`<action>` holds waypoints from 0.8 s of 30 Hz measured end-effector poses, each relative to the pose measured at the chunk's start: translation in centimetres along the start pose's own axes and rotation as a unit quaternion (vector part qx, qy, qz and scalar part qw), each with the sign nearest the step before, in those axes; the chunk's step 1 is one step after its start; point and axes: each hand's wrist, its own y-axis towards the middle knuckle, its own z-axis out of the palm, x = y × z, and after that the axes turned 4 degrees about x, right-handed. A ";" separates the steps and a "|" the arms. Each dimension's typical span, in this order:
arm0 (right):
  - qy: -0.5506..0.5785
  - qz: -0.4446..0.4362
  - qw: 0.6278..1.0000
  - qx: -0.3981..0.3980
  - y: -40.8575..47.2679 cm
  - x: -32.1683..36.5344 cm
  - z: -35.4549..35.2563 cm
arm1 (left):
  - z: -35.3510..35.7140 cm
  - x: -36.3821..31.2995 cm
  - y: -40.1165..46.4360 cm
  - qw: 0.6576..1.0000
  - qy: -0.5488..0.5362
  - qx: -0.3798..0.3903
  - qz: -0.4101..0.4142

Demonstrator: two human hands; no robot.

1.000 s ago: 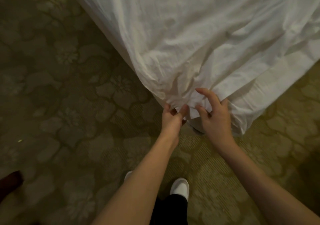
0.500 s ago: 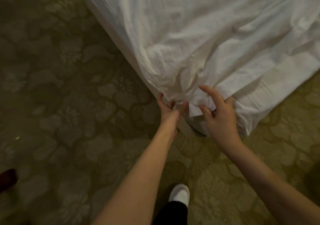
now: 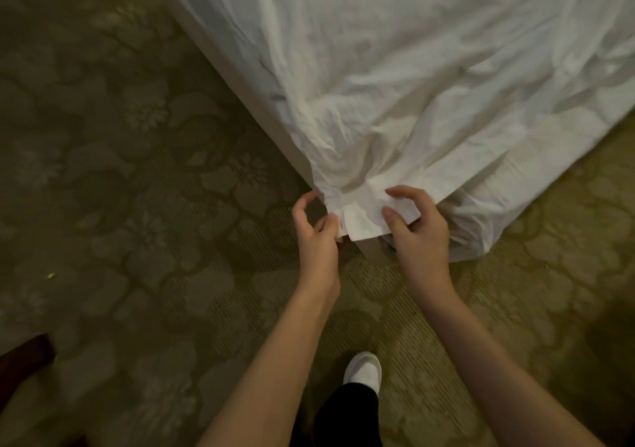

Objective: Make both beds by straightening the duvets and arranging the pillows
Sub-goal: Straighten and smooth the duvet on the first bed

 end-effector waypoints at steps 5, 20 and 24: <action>-0.007 0.030 0.999 0.035 -1.2 1.4 0.7 | -0.1 0.0 -1.9 0.998 -0.011 -0.015 -0.059; 0.094 0.081 0.992 0.012 -4.8 5.1 0.0 | 0.8 0.4 -7.8 0.995 0.030 -0.014 -0.094; 0.090 0.077 0.992 0.038 -5.3 6.4 1.1 | 0.5 0.4 -8.1 0.993 0.066 0.030 -0.097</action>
